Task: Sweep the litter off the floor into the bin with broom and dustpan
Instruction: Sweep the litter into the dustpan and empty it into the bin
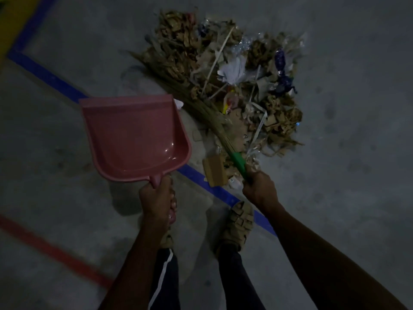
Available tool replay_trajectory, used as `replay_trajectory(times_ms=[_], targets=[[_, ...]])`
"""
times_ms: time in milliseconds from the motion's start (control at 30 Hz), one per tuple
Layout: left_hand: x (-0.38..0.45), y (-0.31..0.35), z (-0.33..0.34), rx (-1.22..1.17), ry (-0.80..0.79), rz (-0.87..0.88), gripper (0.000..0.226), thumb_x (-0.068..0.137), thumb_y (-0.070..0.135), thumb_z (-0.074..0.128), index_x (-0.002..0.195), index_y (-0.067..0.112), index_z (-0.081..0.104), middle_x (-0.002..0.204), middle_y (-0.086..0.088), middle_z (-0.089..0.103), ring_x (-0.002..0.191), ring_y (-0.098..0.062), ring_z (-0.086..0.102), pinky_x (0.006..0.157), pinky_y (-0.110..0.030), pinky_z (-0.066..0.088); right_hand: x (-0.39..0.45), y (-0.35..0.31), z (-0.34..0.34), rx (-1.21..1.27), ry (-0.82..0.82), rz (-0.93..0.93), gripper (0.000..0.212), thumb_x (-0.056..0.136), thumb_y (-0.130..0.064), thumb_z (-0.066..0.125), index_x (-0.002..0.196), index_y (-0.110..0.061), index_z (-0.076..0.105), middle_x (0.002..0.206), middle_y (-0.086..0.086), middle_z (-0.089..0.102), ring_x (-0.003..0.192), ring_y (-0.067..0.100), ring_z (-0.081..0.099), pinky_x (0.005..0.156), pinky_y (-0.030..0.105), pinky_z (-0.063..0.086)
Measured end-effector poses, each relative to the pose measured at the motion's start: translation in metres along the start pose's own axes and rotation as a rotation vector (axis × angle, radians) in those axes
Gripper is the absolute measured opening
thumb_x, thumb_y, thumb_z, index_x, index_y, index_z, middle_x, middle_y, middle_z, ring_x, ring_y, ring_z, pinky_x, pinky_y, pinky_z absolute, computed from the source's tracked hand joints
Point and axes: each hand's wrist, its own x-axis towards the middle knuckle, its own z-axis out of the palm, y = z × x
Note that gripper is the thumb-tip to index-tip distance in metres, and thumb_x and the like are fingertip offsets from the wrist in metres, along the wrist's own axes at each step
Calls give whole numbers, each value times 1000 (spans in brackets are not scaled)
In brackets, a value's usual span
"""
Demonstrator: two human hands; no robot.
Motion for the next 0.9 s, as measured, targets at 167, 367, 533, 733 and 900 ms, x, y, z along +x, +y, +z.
replay_trajectory(times_ms=[167,367,533,733,900], targets=[[-5,-15,-1,25,-11,-23,38,94,23,62,61,9,48,57,-12,46,34,-17,37,34,-17,27,-17,33,-3,-81,34,47,61,95,-25,53,153,-22,34,102,15,54,74,21,42,57,27,31],[-14,-47,-9,-6,-7,-42,41,91,28,65,57,12,49,48,-5,45,34,-17,39,44,-22,32,-53,68,0,-94,63,-117,60,93,-23,58,150,-20,40,110,13,58,81,32,58,59,30,39],[-25,-82,-14,7,39,-61,41,93,30,63,59,12,50,46,-2,46,32,-16,40,45,-23,33,-81,93,15,-94,40,-286,63,87,-21,57,148,-21,42,134,10,51,65,31,62,50,33,49],[-56,-109,-8,-16,58,-31,43,99,20,61,60,9,48,39,2,42,28,-12,37,35,-16,29,-99,119,30,-211,-68,-410,54,86,-26,48,140,-25,51,133,6,53,57,28,60,46,31,48],[-77,-126,3,2,30,-57,42,99,20,60,61,8,47,38,0,40,26,-12,36,36,-15,27,-108,156,29,-279,-98,-375,52,84,-21,54,135,-30,57,129,2,58,52,28,57,40,28,41]])
